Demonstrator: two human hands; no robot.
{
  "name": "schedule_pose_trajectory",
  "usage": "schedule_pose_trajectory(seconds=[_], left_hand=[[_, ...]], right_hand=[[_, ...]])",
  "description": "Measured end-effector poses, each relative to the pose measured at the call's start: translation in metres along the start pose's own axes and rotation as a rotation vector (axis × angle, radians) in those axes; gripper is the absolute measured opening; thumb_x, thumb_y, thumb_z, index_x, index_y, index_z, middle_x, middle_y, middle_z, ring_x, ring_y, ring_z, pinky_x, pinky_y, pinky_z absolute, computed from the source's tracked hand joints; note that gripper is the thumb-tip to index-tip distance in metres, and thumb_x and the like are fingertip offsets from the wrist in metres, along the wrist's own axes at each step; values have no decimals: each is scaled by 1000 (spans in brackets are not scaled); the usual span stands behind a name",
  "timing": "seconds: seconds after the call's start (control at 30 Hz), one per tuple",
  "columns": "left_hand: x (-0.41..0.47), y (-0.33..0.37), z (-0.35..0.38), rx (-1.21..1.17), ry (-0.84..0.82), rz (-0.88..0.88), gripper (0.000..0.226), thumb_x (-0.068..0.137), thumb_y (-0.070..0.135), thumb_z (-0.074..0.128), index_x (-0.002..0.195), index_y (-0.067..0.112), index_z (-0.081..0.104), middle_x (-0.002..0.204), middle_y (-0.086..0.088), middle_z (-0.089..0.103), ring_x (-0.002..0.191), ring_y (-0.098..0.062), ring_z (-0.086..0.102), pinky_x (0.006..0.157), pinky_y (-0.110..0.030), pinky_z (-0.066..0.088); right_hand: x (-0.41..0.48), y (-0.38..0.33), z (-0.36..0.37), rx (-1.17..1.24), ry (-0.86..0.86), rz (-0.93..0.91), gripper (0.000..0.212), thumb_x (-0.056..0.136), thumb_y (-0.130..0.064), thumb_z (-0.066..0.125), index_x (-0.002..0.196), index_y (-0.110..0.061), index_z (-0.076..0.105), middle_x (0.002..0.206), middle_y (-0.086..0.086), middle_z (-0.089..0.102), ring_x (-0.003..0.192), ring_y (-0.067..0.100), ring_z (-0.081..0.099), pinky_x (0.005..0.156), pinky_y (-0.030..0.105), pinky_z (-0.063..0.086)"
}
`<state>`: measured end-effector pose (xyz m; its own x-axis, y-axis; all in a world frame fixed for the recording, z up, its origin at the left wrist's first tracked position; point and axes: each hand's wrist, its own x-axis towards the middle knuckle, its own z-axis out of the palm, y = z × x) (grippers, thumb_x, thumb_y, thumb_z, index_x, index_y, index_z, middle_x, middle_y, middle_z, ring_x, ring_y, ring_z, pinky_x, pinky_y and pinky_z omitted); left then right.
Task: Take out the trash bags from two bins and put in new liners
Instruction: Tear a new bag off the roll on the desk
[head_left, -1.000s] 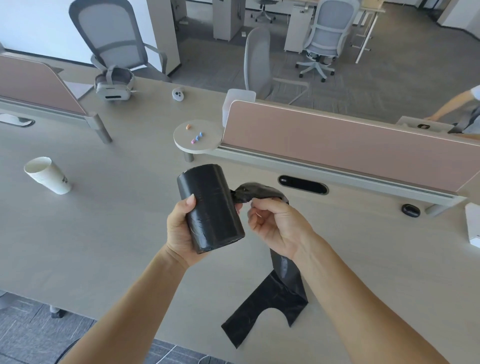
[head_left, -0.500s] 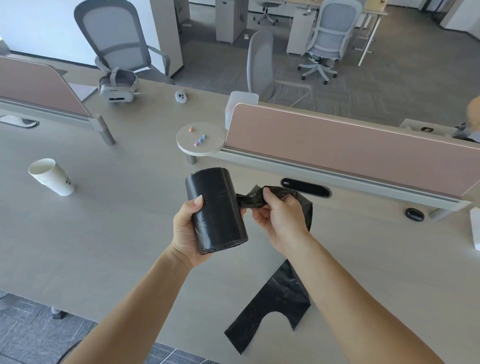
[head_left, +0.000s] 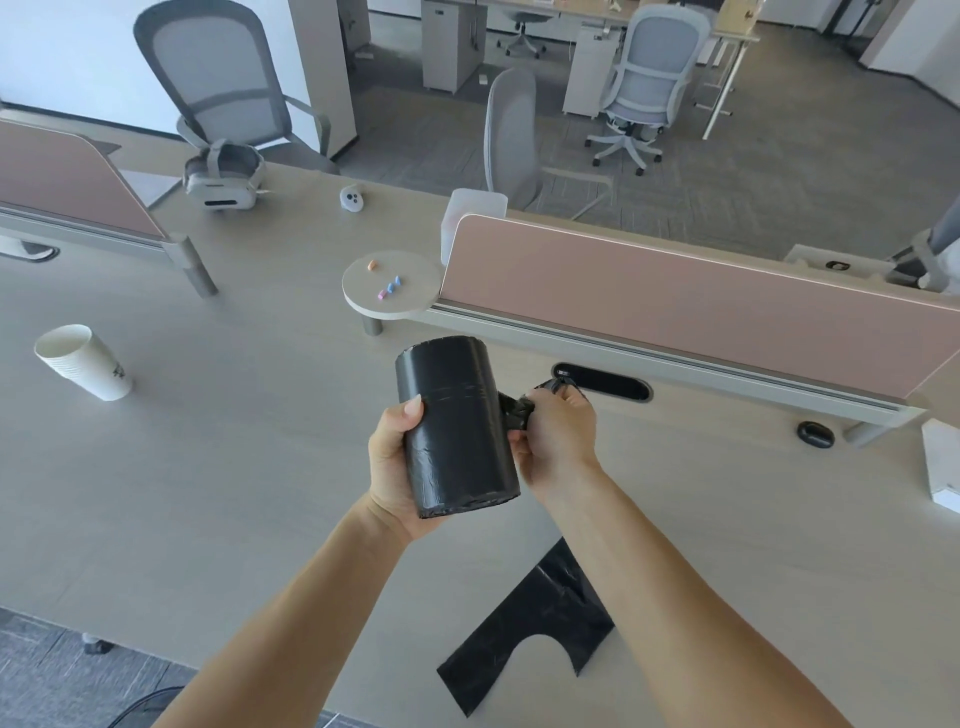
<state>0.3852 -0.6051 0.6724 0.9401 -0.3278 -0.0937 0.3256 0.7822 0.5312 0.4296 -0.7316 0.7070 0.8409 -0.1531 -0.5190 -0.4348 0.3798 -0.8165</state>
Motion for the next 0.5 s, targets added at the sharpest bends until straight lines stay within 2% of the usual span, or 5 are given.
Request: schedule_pose_trajectory(seconds=[0.13, 0.23, 0.33, 0.4, 0.5], left_hand=[[2, -4, -1, -78, -34, -40, 74, 63, 41, 80, 124, 6, 57, 115, -18, 58, 102, -39, 57, 95, -50, 48], [-1, 1, -6, -129, -91, -130, 81, 65, 35, 81, 133, 5, 50, 122, -23, 51, 105, -38, 56, 97, -49, 47], [-3, 0, -6, -160, -125, -138, 83, 67, 42, 83, 134, 4, 53, 123, -24, 57, 106, -39, 59, 99, -49, 47], [-2, 0, -7, -265, -139, -116, 87, 64, 48, 86, 132, 3, 55, 124, -22, 59, 108, -40, 60, 100, -50, 48], [-1, 1, -5, -397, -165, -109, 81, 70, 42, 83, 134, 3, 54, 130, -20, 57, 113, -41, 58, 104, -49, 45]], right_hand=[[15, -2, -5, -152, 123, -165, 32, 84, 5, 37, 70, -22, 27, 66, 1, 28, 59, 19, 22, 48, 30, 17], [22, -12, -14, -197, 146, -195, 21, 88, 1, 42, 78, -17, 37, 70, 5, 32, 61, 18, 24, 47, 28, 21], [23, -20, -17, -180, 113, -222, 16, 88, -2, 46, 84, -17, 45, 72, 7, 38, 61, 19, 32, 48, 27, 27], [23, -21, -18, -207, 114, -263, 14, 88, -4, 48, 82, -15, 44, 71, 8, 43, 62, 20, 37, 50, 27, 31], [24, -24, -21, -309, 163, -435, 25, 83, -7, 48, 67, -18, 31, 67, 9, 40, 62, 21, 34, 52, 34, 31]])
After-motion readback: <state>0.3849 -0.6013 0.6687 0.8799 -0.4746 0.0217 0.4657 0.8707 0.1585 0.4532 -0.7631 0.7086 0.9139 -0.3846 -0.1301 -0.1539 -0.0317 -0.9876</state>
